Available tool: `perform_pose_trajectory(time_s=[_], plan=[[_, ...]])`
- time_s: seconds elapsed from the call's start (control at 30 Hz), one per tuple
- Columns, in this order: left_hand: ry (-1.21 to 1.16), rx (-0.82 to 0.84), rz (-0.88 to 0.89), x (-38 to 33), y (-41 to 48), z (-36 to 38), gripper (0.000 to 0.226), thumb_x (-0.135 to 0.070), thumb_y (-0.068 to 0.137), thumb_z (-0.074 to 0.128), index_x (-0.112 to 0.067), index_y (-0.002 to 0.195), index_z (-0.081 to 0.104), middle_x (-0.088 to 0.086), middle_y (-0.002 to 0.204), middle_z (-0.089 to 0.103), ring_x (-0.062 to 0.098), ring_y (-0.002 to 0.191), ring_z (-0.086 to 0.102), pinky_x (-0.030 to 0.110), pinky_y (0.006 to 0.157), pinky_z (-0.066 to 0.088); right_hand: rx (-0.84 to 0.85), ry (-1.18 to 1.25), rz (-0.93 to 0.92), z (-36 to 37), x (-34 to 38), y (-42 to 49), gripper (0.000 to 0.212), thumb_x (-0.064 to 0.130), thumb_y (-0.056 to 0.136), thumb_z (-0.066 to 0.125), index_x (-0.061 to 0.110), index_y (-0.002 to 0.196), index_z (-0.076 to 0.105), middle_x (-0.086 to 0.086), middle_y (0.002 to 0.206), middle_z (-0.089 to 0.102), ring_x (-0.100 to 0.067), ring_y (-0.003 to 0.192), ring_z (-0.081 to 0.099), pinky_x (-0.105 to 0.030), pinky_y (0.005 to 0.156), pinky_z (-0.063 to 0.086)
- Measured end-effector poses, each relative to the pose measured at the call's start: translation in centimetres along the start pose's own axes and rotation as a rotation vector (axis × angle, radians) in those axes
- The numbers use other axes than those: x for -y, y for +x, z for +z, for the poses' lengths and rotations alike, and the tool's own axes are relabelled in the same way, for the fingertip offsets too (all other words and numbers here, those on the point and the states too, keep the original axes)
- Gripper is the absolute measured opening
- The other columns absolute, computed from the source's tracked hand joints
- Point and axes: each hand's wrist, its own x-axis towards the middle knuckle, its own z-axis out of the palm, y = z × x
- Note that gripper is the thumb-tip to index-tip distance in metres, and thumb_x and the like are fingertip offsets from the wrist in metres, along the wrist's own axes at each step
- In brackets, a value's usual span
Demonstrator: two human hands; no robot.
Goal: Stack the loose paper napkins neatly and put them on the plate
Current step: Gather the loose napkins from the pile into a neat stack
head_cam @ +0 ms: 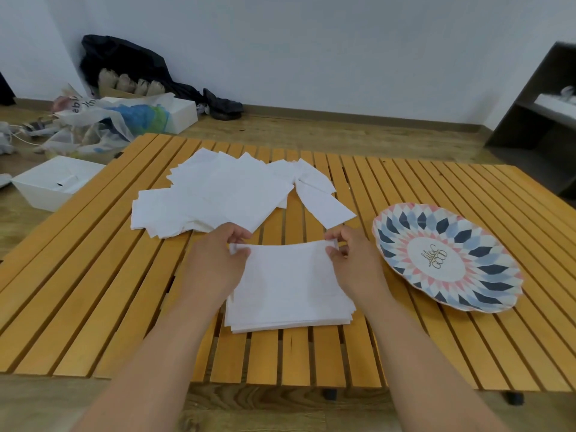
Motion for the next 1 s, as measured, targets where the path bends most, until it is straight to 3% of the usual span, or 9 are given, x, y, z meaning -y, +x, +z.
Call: perform_pose_trajectory(time_s=[0.1, 0.17, 0.27, 0.4, 0.57, 0.7, 0.83, 1.0], plan=[[0.122, 0.007, 0.042, 0.1, 0.0, -0.2, 0.02, -0.011, 0.088, 0.063, -0.026, 0.101, 0.062, -0.008, 0.109, 0.059, 0.011, 0.096, 0.057, 0.02, 0.072, 0.041, 0.028, -0.039, 0.023, 0.1, -0.3, -0.1, 0.018, 0.016, 0.095, 0.056, 0.023, 0.111, 0.057, 0.008, 0.113, 0.053, -0.006, 0.099, 0.052, -0.011, 0.067, 0.038], [0.267, 0.034, 0.143, -0.3, -0.3, -0.8, 0.022, -0.015, 0.086, 0.066, -0.025, 0.105, 0.062, -0.007, 0.117, 0.054, 0.01, 0.101, 0.054, 0.021, 0.076, 0.038, 0.063, -0.097, -0.013, -0.4, 0.0, -0.2, 0.021, 0.021, 0.092, 0.06, 0.024, 0.112, 0.058, 0.01, 0.116, 0.051, -0.003, 0.104, 0.047, -0.016, 0.076, 0.037], [0.347, 0.238, 0.268, -1.7, -1.6, -1.7, 0.018, -0.032, 0.083, 0.07, -0.036, 0.098, 0.062, -0.018, 0.112, 0.054, 0.004, 0.104, 0.05, 0.023, 0.081, 0.042, 0.2, -0.218, -0.147, -1.7, 1.1, -0.8, 0.021, 0.029, 0.085, 0.069, 0.03, 0.104, 0.062, 0.019, 0.116, 0.045, 0.0, 0.116, 0.036, -0.018, 0.093, 0.028], [0.511, 0.426, 0.314, -2.2, -3.4, -1.0, 0.03, -0.048, 0.079, 0.069, -0.041, 0.107, 0.06, -0.024, 0.122, 0.051, 0.002, 0.116, 0.047, 0.024, 0.09, 0.043, 0.454, -0.338, -0.151, -2.3, 2.3, -2.6, 0.03, 0.034, 0.079, 0.074, 0.034, 0.105, 0.06, 0.017, 0.129, 0.049, -0.004, 0.124, 0.038, -0.024, 0.099, 0.035], [0.555, 0.384, 0.404, -1.7, -3.5, -1.1, 0.02, -0.039, 0.089, 0.059, -0.039, 0.109, 0.06, -0.022, 0.122, 0.053, 0.001, 0.112, 0.05, 0.023, 0.087, 0.046, 0.441, -0.431, -0.201, -2.1, 2.5, -3.5, 0.027, 0.033, 0.083, 0.07, 0.032, 0.108, 0.058, 0.014, 0.13, 0.051, -0.007, 0.124, 0.042, -0.025, 0.099, 0.038], [0.556, 0.33, 0.464, -1.8, -3.5, -1.4, 0.018, -0.032, 0.096, 0.048, -0.035, 0.107, 0.062, -0.021, 0.117, 0.058, 0.002, 0.103, 0.055, 0.02, 0.081, 0.047, 0.398, -0.455, -0.254, -2.3, 2.6, -3.6, 0.008, 0.03, 0.091, 0.06, 0.03, 0.098, 0.061, 0.012, 0.119, 0.058, -0.008, 0.115, 0.05, -0.027, 0.096, 0.043], [0.512, 0.277, 0.488, -2.7, -3.5, -2.3, 0.013, -0.033, 0.092, 0.051, -0.036, 0.095, 0.063, -0.021, 0.1, 0.057, 0.0, 0.092, 0.053, 0.018, 0.072, 0.045, 0.355, -0.444, -0.305, -3.2, 3.4, -3.8, 0.002, 0.031, 0.09, 0.06, 0.031, 0.088, 0.059, 0.015, 0.113, 0.058, -0.005, 0.11, 0.05, -0.027, 0.097, 0.043], [0.572, 0.426, 0.437, -3.1, -3.9, -2.3, 0.01, -0.032, 0.086, 0.057, -0.035, 0.086, 0.066, -0.02, 0.09, 0.056, 0.001, 0.09, 0.055, 0.019, 0.073, 0.047, 0.444, -0.502, -0.297, -3.1, 3.4, -4.4, 0.007, 0.028, 0.086, 0.062, 0.033, 0.083, 0.059, 0.015, 0.11, 0.054, -0.005, 0.111, 0.047, -0.027, 0.094, 0.045]])
